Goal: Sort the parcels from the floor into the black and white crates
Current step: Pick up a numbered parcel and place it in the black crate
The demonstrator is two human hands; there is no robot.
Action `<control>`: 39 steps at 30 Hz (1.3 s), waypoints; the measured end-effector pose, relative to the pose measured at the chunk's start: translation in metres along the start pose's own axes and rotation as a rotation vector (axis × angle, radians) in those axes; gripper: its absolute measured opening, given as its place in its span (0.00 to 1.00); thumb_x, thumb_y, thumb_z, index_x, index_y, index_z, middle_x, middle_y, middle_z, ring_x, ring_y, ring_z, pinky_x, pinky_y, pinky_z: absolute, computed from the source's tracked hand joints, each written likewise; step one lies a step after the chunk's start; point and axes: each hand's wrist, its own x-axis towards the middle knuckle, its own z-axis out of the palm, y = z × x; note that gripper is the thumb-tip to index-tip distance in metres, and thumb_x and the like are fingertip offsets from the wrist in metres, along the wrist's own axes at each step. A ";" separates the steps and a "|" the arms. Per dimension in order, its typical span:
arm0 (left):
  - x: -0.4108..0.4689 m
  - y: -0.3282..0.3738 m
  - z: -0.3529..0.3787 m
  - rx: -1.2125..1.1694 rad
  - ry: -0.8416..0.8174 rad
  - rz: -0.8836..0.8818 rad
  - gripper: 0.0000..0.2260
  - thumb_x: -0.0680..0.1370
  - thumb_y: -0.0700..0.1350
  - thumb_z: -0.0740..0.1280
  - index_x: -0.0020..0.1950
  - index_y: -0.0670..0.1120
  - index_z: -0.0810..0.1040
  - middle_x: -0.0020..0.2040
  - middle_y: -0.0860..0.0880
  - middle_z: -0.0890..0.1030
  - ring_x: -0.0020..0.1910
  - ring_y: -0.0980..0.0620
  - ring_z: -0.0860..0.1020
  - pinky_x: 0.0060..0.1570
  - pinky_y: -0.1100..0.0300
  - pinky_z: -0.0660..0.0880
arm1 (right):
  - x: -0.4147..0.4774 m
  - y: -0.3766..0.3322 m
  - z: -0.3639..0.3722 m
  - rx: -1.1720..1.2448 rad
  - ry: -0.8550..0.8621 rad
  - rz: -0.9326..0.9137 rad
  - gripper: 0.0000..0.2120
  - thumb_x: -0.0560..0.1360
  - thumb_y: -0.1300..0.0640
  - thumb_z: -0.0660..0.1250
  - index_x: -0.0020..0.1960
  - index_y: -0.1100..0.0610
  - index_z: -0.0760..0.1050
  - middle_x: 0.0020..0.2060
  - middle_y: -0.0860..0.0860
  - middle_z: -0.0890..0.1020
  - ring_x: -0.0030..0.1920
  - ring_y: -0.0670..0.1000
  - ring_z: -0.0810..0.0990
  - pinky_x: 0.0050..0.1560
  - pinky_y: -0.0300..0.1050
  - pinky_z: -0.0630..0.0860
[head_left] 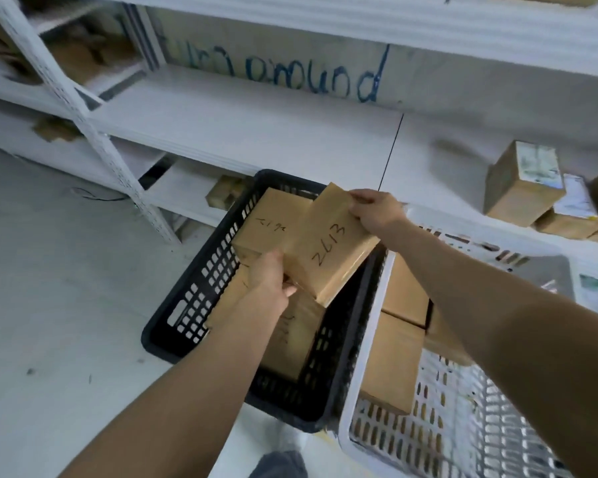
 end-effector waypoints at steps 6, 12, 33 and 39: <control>0.057 -0.006 0.014 -0.035 -0.015 -0.158 0.07 0.79 0.39 0.61 0.53 0.38 0.75 0.55 0.36 0.78 0.54 0.40 0.78 0.54 0.45 0.78 | 0.065 0.030 0.035 -0.093 -0.009 0.108 0.16 0.77 0.60 0.60 0.63 0.52 0.74 0.57 0.55 0.77 0.53 0.54 0.76 0.51 0.45 0.75; 0.108 -0.011 0.020 -0.073 0.003 -0.242 0.12 0.78 0.42 0.64 0.60 0.38 0.73 0.58 0.36 0.75 0.55 0.41 0.77 0.57 0.43 0.76 | 0.102 0.057 0.066 -0.250 -0.077 0.198 0.26 0.77 0.62 0.58 0.73 0.48 0.63 0.73 0.56 0.60 0.72 0.59 0.60 0.71 0.54 0.62; 0.103 0.017 0.040 0.198 -0.030 -0.207 0.08 0.78 0.45 0.63 0.54 0.42 0.73 0.53 0.42 0.75 0.53 0.45 0.75 0.53 0.49 0.76 | 0.084 0.032 0.053 0.102 0.070 0.133 0.26 0.77 0.49 0.64 0.72 0.56 0.65 0.68 0.53 0.70 0.65 0.53 0.71 0.55 0.40 0.66; 0.035 0.044 0.059 0.322 -0.187 0.217 0.09 0.80 0.51 0.62 0.49 0.46 0.75 0.49 0.49 0.77 0.47 0.54 0.76 0.48 0.60 0.75 | 0.021 -0.010 0.011 0.242 0.103 -0.069 0.25 0.77 0.45 0.63 0.68 0.58 0.70 0.63 0.51 0.76 0.62 0.50 0.73 0.59 0.41 0.68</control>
